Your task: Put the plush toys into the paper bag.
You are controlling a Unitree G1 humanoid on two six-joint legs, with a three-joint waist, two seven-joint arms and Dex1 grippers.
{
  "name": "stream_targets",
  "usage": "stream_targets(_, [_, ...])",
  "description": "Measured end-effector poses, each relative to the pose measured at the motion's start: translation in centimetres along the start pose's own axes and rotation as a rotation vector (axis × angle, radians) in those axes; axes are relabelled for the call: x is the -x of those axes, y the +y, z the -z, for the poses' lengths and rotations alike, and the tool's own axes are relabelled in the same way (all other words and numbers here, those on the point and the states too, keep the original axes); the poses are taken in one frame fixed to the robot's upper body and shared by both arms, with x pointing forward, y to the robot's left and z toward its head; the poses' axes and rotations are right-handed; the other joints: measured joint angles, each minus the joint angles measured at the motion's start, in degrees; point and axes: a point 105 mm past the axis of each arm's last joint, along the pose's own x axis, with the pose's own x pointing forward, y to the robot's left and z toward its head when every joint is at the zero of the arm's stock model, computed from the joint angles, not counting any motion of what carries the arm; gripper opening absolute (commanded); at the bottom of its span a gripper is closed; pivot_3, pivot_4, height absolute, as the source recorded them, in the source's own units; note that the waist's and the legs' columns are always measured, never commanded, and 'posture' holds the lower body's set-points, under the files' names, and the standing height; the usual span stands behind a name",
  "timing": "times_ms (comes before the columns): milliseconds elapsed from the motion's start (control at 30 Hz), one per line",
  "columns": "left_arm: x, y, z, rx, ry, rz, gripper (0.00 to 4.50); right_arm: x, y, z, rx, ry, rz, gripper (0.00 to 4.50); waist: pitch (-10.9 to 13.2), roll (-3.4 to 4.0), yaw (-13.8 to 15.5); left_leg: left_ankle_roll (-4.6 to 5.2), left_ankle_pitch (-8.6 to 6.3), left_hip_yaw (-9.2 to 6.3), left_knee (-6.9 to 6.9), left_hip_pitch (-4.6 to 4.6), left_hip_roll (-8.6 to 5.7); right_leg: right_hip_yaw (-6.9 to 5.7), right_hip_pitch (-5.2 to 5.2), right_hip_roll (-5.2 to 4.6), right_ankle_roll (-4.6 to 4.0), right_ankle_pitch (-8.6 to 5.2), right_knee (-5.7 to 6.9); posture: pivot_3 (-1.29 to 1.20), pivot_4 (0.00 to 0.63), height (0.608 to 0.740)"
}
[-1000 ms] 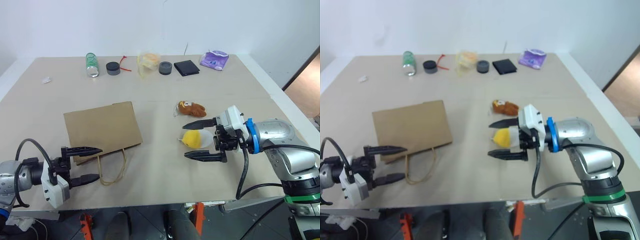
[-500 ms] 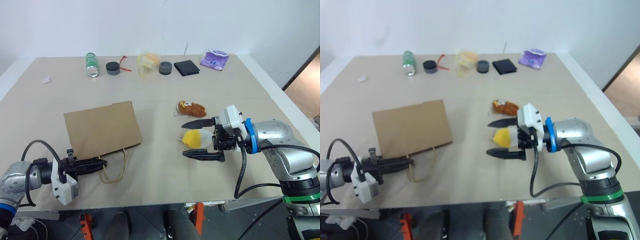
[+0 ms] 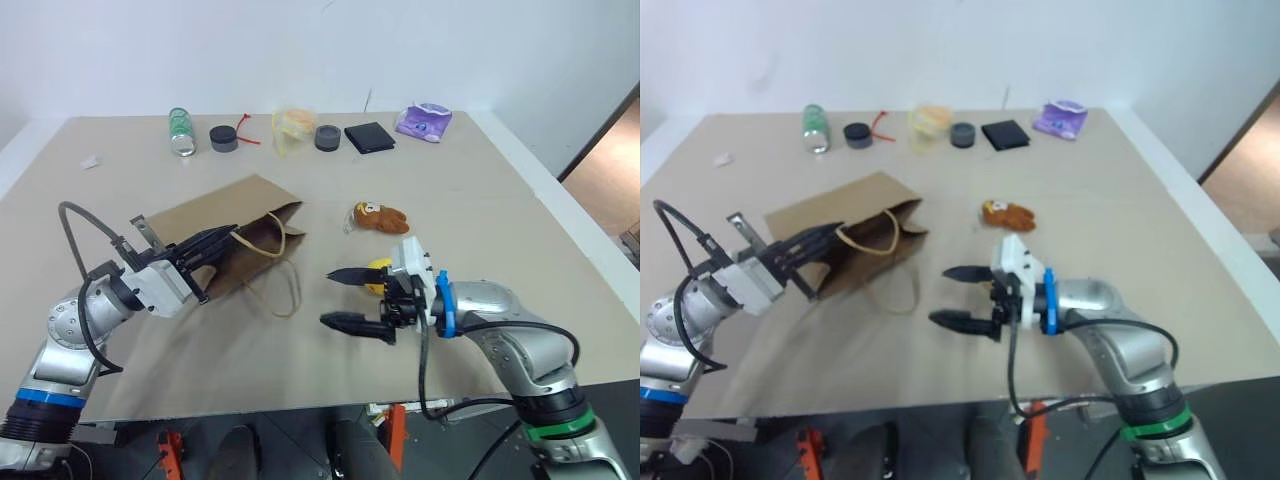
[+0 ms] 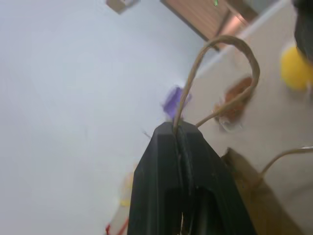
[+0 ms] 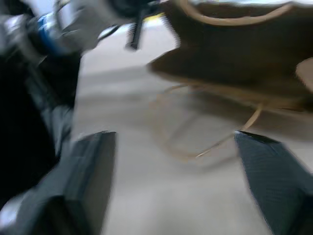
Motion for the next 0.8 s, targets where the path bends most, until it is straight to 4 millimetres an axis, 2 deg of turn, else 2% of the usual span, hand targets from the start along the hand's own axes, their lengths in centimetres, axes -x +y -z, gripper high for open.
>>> stream_targets(133, [0.3, -1.2, 0.1, 0.027, 0.027, 0.016, 0.0, -2.2, -1.6, -1.2, -0.027, -0.085, 0.08, 0.47, 0.0, 0.0, 0.0, 0.04, 0.03, -0.06, 0.0, 0.06, 0.02, 0.08, -0.01, 0.15, -0.1, 0.11, 0.0, 0.0, 0.15, 0.74])
stream_targets(167, [0.3, -1.4, 0.2, 0.031, 0.03, 0.019, 0.0, -2.6, -1.8, -1.3, -0.028, -0.09, 0.087, 0.22, 0.0, 0.0, 0.0, 0.05, 0.03, -0.09, 0.0, 0.06, 0.03, 0.08, -0.01, 0.17, -0.1, 0.12, 0.0, 0.0, 0.15, 0.74])
stream_targets(267, [0.3, -1.5, 0.3, 0.037, 0.043, 0.02, 0.0, -4.6, -2.4, -0.9, -0.043, -0.089, 0.117, 0.22, 0.0, -0.05, 0.1, 0.07, 0.05, -0.1, 0.0, 0.04, 0.03, 0.1, 0.01, 0.17, -0.1, 0.12, 0.0, 0.0, 0.15, 0.74])
stream_targets(400, [0.1, -1.7, 0.1, 0.042, 0.033, 0.012, 0.0, -7.4, -2.5, 1.5, -0.101, -0.063, 0.152, 0.22, 0.0, -0.07, 0.1, 0.08, 0.05, -0.09, -0.01, -0.03, 0.03, 0.11, -0.04, 0.17, -0.1, 0.12, 0.0, 0.0, 0.15, 0.74])
stream_targets(533, [-0.1, -1.8, 0.2, 0.06, 0.036, -0.002, 0.0, -9.6, -3.7, 2.8, -0.152, -0.064, 0.246, 0.22, 0.0, -0.08, 0.1, 0.08, 0.05, -0.1, -0.01, -0.05, 0.05, 0.12, -0.08, 0.21, -0.09, 0.13, 0.0, 0.0, 0.15, 0.74])
stream_targets(667, [-0.4, -1.9, -0.1, 0.072, 0.03, -0.023, 0.0, -11.5, -4.3, 3.2, -0.188, -0.091, 0.32, 0.22, 0.0, -0.07, 0.1, 0.08, 0.05, -0.1, -0.02, -0.06, 0.08, 0.11, -0.08, 0.25, -0.1, 0.13, 0.0, 0.0, 0.15, 0.74])
stream_targets(800, [-0.6, -1.6, -0.2, 0.087, 0.032, -0.051, 0.0, -12.4, -4.6, 4.1, -0.176, -0.043, 0.363, 0.22, 0.0, -0.07, 0.1, 0.08, 0.05, -0.1, -0.02, -0.07, 0.08, 0.12, -0.09, 0.25, -0.1, 0.12, 0.0, 0.0, 0.15, 0.74])
